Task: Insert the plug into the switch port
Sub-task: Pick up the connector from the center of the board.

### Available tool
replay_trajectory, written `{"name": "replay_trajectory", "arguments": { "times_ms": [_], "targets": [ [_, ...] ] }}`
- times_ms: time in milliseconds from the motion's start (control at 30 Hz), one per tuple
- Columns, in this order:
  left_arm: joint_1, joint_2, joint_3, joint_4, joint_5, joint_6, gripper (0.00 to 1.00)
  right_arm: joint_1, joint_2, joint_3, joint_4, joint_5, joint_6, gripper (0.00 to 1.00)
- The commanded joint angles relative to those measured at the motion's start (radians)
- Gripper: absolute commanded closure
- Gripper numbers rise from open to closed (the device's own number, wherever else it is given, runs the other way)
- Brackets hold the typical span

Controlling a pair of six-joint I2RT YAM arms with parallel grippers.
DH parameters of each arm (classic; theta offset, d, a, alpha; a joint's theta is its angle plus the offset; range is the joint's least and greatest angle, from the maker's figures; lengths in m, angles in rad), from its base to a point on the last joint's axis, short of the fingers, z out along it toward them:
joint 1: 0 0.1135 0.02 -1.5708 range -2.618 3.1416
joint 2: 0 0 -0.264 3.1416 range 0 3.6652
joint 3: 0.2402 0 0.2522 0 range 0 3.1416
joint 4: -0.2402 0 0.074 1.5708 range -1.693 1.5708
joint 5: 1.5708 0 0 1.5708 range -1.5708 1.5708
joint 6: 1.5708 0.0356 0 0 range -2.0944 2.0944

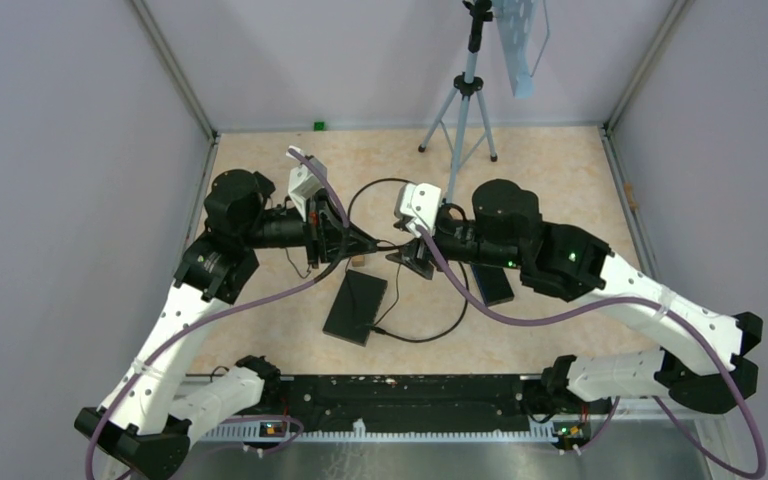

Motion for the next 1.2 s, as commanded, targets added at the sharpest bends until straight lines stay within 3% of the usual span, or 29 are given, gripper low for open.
{"name": "replay_trajectory", "arguments": {
  "times_ms": [0,300,333,367,400,467,533,567,700,767,967,1167],
  "targets": [
    [-0.004,-0.009,0.039,-0.007,0.004,0.039,1.00,0.008,0.018,0.031,0.043,-0.004,-0.026,0.48],
    [-0.003,-0.007,0.039,-0.011,0.033,0.049,1.00,0.009,0.009,-0.010,0.134,-0.041,-0.046,0.54],
    [-0.004,-0.007,0.039,-0.014,0.034,0.051,1.00,0.010,0.004,-0.021,0.152,-0.052,-0.051,0.64],
    [-0.003,-0.005,0.041,-0.021,0.035,0.055,1.00,0.009,-0.005,-0.034,0.167,-0.079,-0.063,0.92],
    [-0.004,-0.004,0.042,-0.024,0.035,0.058,1.00,0.009,-0.014,-0.048,0.184,-0.098,-0.086,1.00],
    [-0.004,-0.008,0.041,-0.028,0.034,0.062,0.94,0.009,-0.034,-0.077,0.213,-0.138,-0.101,1.00],
    [-0.003,-0.013,0.043,-0.030,0.032,0.066,0.64,0.009,-0.051,-0.095,0.221,-0.165,-0.117,1.00],
    [-0.004,-0.017,0.048,-0.033,0.031,0.069,0.55,0.010,-0.061,-0.107,0.228,-0.167,-0.118,1.00],
    [-0.003,-0.038,0.063,-0.034,0.036,0.081,0.29,0.010,-0.098,-0.135,0.240,-0.153,-0.130,1.00],
    [-0.004,-0.045,0.067,-0.033,0.034,0.084,0.27,0.009,-0.114,-0.142,0.242,-0.145,-0.128,1.00],
    [-0.003,-0.047,0.066,-0.034,0.031,0.079,0.37,0.010,-0.150,-0.162,0.255,-0.144,-0.105,1.00],
    [-0.002,-0.056,0.062,-0.026,0.032,0.067,0.37,0.009,-0.150,-0.169,0.253,-0.157,-0.096,1.00]
  ]
}}
